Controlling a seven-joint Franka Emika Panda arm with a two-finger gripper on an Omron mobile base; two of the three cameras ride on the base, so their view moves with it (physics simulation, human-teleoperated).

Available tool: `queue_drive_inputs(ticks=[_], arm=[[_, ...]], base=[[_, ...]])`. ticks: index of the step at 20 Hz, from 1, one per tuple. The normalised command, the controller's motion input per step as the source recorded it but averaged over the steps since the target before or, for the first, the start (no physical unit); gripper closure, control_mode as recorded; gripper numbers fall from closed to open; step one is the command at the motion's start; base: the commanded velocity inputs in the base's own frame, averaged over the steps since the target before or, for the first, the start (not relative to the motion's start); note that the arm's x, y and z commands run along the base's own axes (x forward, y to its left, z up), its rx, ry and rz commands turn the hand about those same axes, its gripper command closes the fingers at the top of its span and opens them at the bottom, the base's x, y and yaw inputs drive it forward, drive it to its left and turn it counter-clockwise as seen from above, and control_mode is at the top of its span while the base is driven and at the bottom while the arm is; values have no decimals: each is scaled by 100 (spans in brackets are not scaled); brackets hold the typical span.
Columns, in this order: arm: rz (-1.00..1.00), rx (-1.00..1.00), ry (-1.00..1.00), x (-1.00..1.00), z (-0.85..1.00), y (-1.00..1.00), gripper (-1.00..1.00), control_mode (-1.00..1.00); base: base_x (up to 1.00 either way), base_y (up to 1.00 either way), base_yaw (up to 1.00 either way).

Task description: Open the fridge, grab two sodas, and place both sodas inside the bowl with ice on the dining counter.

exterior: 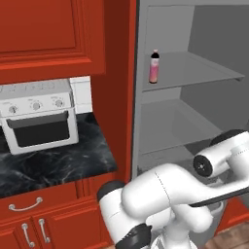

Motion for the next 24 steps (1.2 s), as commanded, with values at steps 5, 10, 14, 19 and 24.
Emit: queue_drive_inputs(ticks=[5, 10, 14, 19, 24], arm=[[0, 0, 0, 0, 0, 0, 100, 100], [0, 0, 0, 0, 0, 0, 100, 100], [0, 0, 0, 0, 0, 0, 100, 100], [0, 0, 0, 0, 0, 0, 100, 100], [0, 0, 0, 0, 0, 0, 100, 100]], base=[[-83, 54, -3], [-88, 98, -11], [-85, 91, -24], [-76, 38, -51], [-61, 16, -62]])
